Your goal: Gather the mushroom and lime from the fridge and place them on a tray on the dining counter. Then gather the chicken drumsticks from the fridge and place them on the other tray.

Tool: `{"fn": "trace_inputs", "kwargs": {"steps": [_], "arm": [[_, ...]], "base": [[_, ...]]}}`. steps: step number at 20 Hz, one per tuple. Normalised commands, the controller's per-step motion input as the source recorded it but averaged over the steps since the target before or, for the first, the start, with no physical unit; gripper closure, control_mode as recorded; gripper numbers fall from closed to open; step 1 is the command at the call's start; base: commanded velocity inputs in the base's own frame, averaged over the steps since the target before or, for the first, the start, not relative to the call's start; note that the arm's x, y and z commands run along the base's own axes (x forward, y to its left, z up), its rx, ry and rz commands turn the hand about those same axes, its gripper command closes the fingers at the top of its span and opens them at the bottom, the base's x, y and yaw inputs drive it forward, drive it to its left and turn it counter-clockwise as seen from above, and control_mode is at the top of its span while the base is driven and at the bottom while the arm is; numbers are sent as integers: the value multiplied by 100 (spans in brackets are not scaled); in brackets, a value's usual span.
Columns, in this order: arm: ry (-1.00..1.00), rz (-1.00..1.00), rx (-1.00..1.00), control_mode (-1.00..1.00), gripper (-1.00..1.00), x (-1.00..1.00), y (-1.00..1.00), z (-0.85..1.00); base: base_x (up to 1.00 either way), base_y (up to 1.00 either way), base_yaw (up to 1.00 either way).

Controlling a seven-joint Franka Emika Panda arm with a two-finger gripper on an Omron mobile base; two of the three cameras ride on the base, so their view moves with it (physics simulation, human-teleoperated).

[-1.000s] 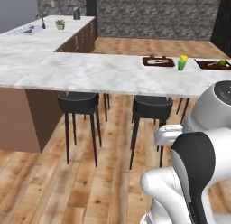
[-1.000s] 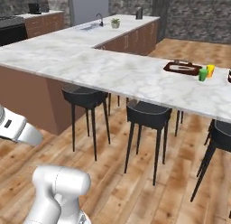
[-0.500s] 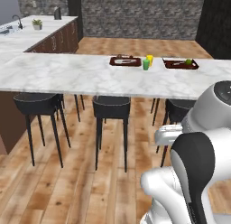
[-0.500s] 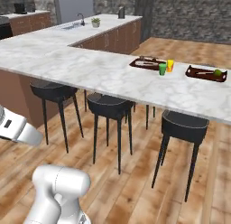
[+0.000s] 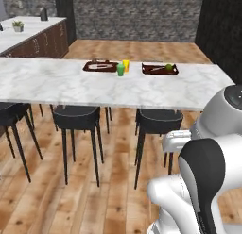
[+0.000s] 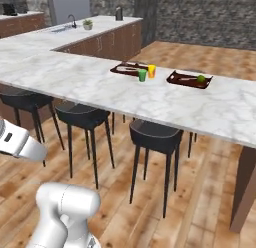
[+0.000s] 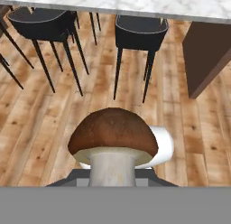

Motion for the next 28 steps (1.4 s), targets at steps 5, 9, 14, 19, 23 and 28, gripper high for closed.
{"fn": "trace_inputs", "kwargs": {"steps": [5,9,14,19,23,28], "arm": [[0,0,0,100,100,0,0,0],[0,0,0,100,100,0,0,0],[0,0,0,100,100,0,0,0],[0,0,0,100,100,0,0,0],[0,0,0,100,100,0,0,0],[0,0,0,100,100,0,0,0]], "base": [[33,-100,0],[35,-100,0],[36,-100,0],[36,-100,0],[37,-100,0],[39,-100,0]]}}
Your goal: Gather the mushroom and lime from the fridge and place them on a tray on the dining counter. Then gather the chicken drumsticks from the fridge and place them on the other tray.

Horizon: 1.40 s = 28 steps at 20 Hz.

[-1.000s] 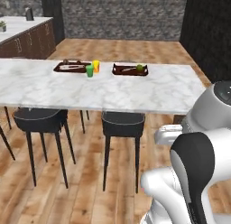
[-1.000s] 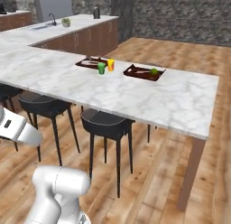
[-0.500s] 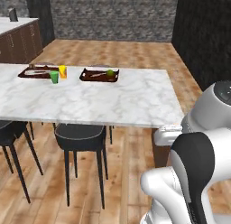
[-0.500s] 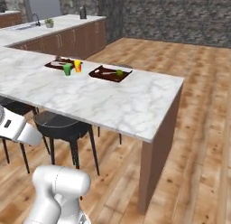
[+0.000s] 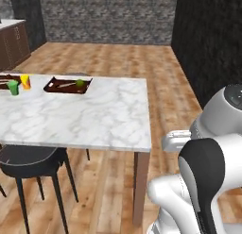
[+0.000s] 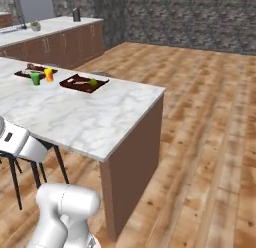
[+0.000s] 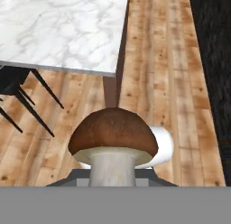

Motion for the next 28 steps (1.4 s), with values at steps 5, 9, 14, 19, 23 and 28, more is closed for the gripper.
{"fn": "trace_inputs", "kwargs": {"steps": [5,9,14,19,23,28], "arm": [[0,0,0,100,100,0,0,0],[0,0,0,100,100,0,0,0],[0,0,0,100,100,0,0,0],[0,0,0,100,100,0,0,0],[0,0,0,100,100,0,0,0],[0,0,0,100,100,0,0,0]], "base": [[47,-100,0],[56,-100,0],[74,-100,0],[91,-94,9],[93,-84,15],[88,-67,23]]}}
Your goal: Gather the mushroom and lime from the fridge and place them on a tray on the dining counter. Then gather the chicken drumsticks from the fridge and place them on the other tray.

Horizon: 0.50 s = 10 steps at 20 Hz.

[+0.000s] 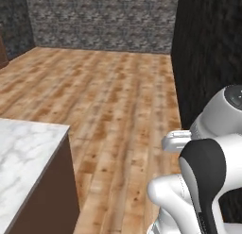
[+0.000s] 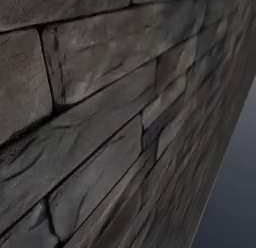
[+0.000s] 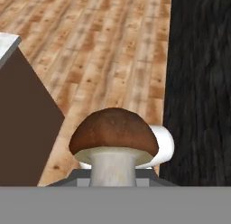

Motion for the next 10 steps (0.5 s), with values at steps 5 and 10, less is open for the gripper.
{"fn": "trace_inputs", "kwargs": {"steps": [5,10], "arm": [[0,0,0,100,100,0,0,0],[0,0,0,100,100,0,0,0]], "base": [[90,-53,30],[91,-44,33]]}}
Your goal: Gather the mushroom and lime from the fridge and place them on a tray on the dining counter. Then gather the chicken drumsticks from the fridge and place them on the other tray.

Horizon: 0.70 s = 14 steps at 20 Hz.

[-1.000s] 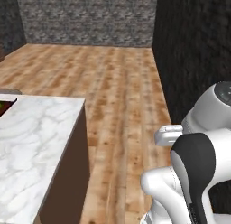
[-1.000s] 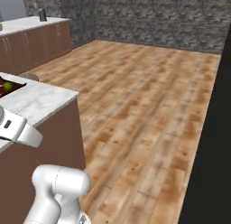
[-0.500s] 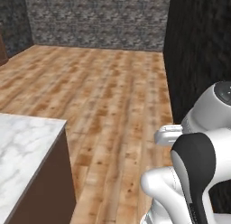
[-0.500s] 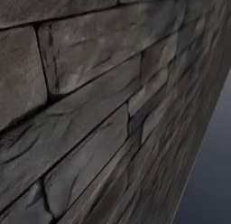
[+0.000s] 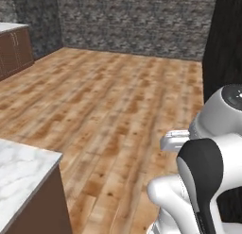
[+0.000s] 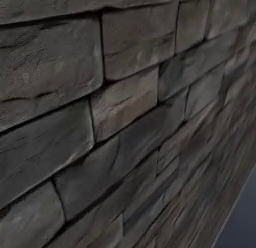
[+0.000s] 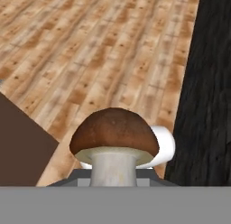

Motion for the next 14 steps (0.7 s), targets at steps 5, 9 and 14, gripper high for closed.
{"fn": "trace_inputs", "kwargs": {"steps": [5,9,14], "arm": [[0,0,0,100,100,0,0,0],[0,0,0,100,100,0,0,0],[0,0,0,100,100,0,0,0]], "base": [[91,-41,34],[91,-40,34],[92,-39,34]]}}
